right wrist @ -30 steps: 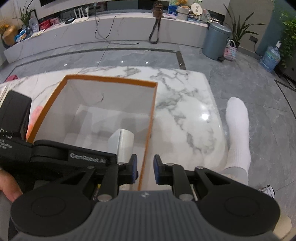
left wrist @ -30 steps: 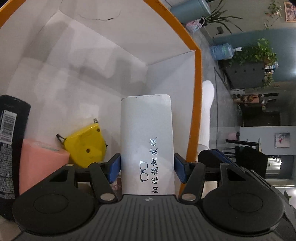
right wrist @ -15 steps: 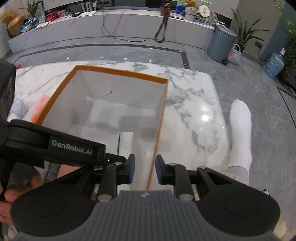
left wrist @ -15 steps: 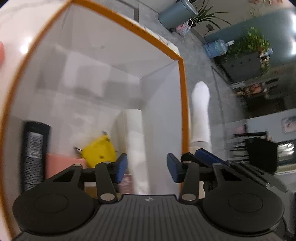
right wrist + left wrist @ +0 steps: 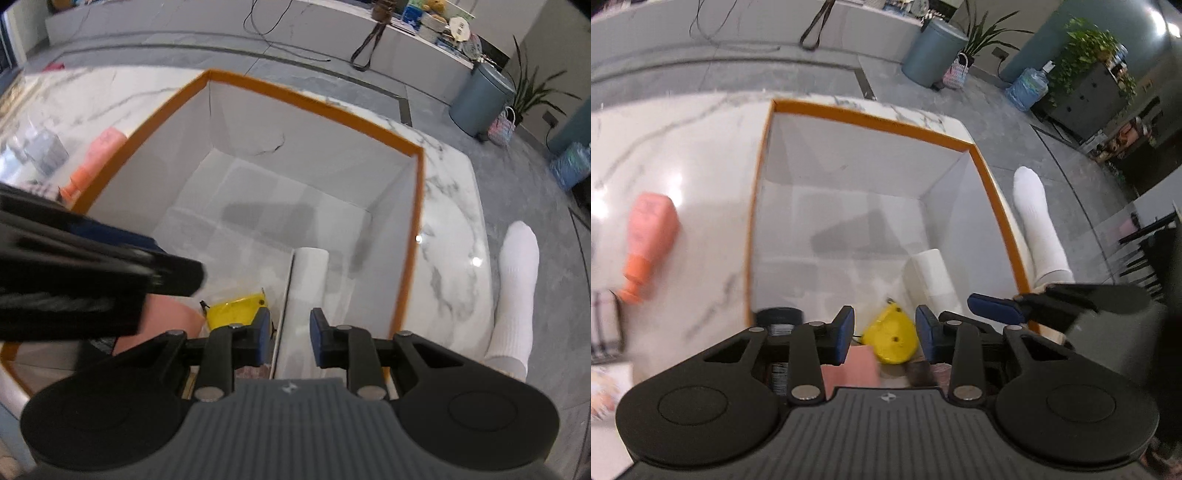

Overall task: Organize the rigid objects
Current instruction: 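Move both open tools out of the orange box back over the table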

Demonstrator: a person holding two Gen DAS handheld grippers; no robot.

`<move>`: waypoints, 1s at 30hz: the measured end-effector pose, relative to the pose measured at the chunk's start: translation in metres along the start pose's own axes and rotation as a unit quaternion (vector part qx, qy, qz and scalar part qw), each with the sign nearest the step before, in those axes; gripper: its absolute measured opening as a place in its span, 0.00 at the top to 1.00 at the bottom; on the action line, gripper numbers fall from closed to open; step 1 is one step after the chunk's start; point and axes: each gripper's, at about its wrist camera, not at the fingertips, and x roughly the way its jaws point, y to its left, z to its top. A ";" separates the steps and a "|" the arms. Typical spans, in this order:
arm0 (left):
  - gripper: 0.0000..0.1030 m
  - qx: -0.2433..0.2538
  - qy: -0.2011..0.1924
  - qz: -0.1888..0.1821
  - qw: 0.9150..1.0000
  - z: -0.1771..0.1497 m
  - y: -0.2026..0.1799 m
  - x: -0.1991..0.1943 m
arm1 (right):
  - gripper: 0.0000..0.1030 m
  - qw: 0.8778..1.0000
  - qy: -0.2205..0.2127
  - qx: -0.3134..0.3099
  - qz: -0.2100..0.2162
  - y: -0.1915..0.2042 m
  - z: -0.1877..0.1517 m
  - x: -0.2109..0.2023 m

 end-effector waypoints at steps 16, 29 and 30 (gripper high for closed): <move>0.64 0.054 -0.039 0.020 0.998 -0.016 0.023 -0.060 | 0.99 0.999 0.041 0.000 -0.030 0.001 -0.012 0.000; 0.66 0.057 -0.086 0.113 0.988 -0.053 0.086 -0.144 | 0.93 0.993 -0.097 -0.028 0.064 0.064 0.009 -0.072; 0.66 0.054 -0.088 0.119 0.987 -0.056 0.092 -0.149 | 0.93 0.992 -0.104 -0.035 0.067 0.071 0.011 -0.076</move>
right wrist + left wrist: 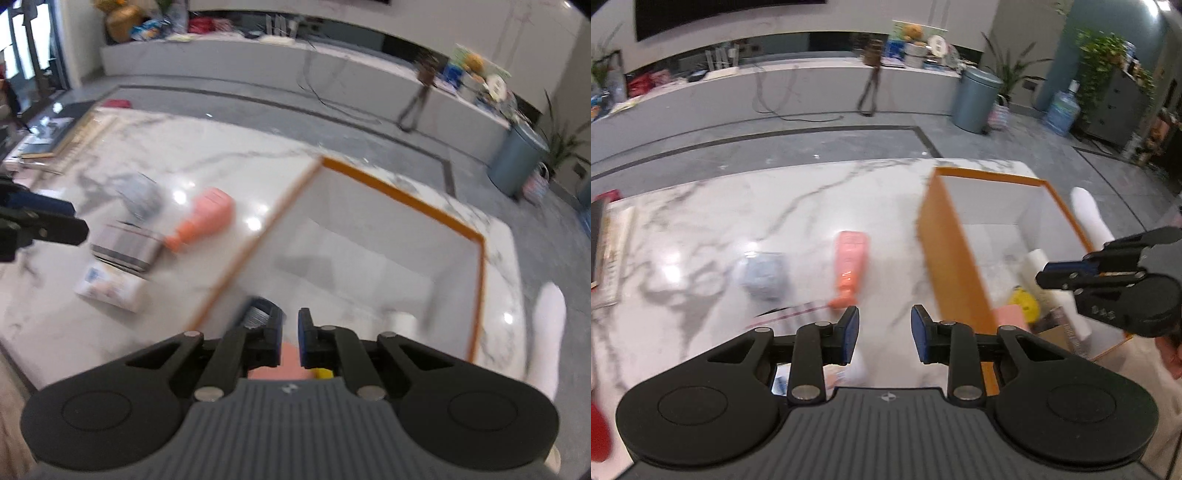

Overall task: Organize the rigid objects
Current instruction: 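Move both open tools out of the orange box back over the table, then grasp the plaid case with the left tool while the right tool grasps the white Vaseline bottle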

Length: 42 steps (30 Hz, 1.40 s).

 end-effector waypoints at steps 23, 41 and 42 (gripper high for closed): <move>0.61 0.004 0.035 0.009 0.999 -0.037 0.103 0.040 | 0.72 0.991 0.068 -0.051 0.103 0.121 0.043 0.090; 0.37 0.052 0.042 -0.056 0.996 -0.009 0.135 0.135 | 0.72 0.985 0.133 -0.018 0.108 0.121 0.059 0.168; 0.37 0.048 0.042 -0.062 0.996 -0.008 0.137 0.139 | 0.72 0.985 0.131 -0.014 0.111 0.120 0.060 0.169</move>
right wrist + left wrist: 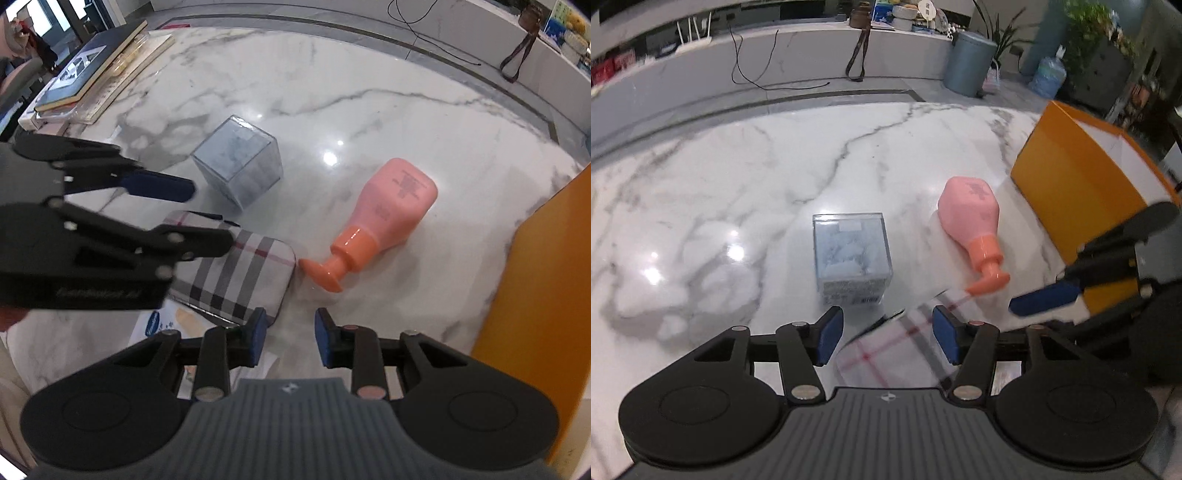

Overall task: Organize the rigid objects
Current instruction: 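Grasp the plaid case with the left tool while the right tool grasps the white Vaseline bottle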

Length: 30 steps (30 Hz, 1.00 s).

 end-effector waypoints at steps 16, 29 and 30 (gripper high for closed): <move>0.65 -0.042 0.041 -0.008 0.998 -0.032 -0.008 -0.024 | 0.82 0.999 -0.005 -0.012 0.031 0.020 -0.010 0.001; 0.53 -0.015 0.017 0.046 0.999 -0.042 -0.035 -0.047 | 0.52 0.996 -0.048 0.078 0.008 0.009 -0.042 -0.026; 0.48 -0.013 0.015 0.049 0.999 -0.041 -0.036 -0.047 | 0.52 0.995 -0.047 0.092 0.010 0.007 -0.045 -0.026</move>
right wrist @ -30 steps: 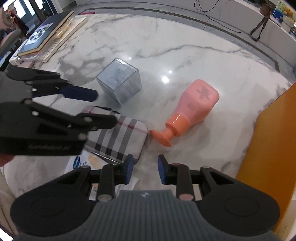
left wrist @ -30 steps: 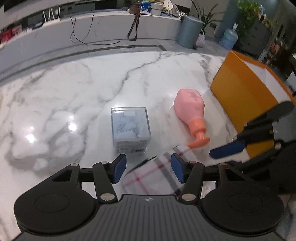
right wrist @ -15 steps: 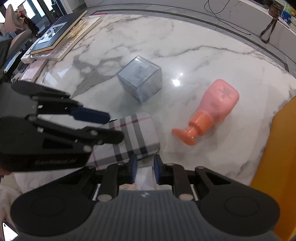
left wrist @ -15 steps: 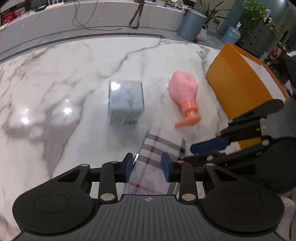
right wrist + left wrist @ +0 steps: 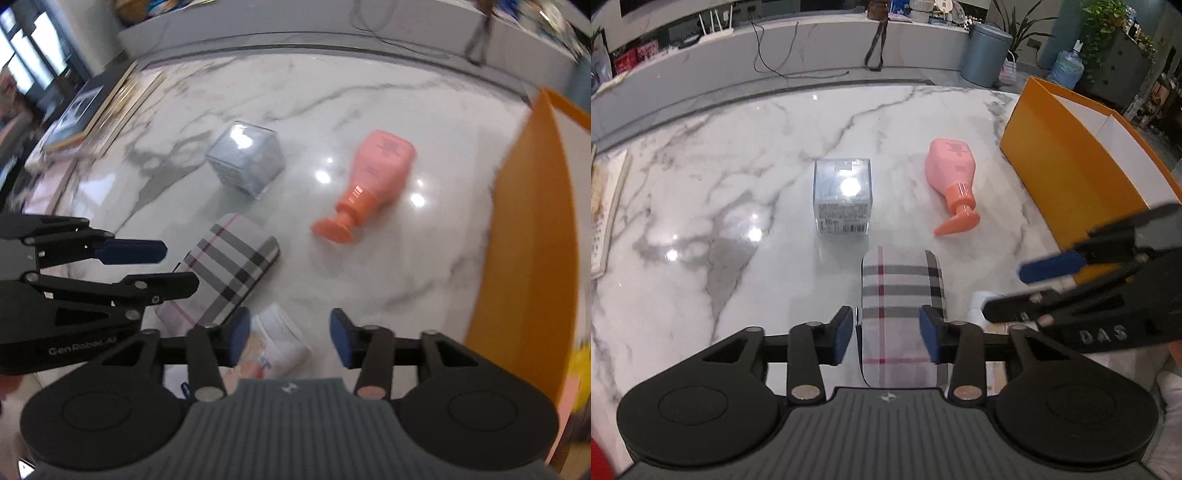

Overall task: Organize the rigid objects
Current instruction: 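Grasp the plaid case with the left tool while the right tool grasps the white Vaseline bottle, then carry the plaid case and Vaseline bottle over the orange box with both tools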

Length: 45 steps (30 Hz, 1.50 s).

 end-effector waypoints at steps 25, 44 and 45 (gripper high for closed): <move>0.49 0.028 0.036 0.003 0.999 -0.012 -0.010 0.010 | 0.78 0.997 -0.013 0.075 0.019 -0.004 -0.016 0.002; 0.26 0.088 0.014 0.033 0.996 -0.002 -0.031 0.033 | 0.64 0.994 -0.033 0.103 0.020 -0.014 -0.019 -0.008; 0.30 0.089 0.015 0.034 0.995 -0.003 -0.031 0.033 | 0.61 0.994 -0.033 0.103 0.022 -0.014 -0.019 -0.007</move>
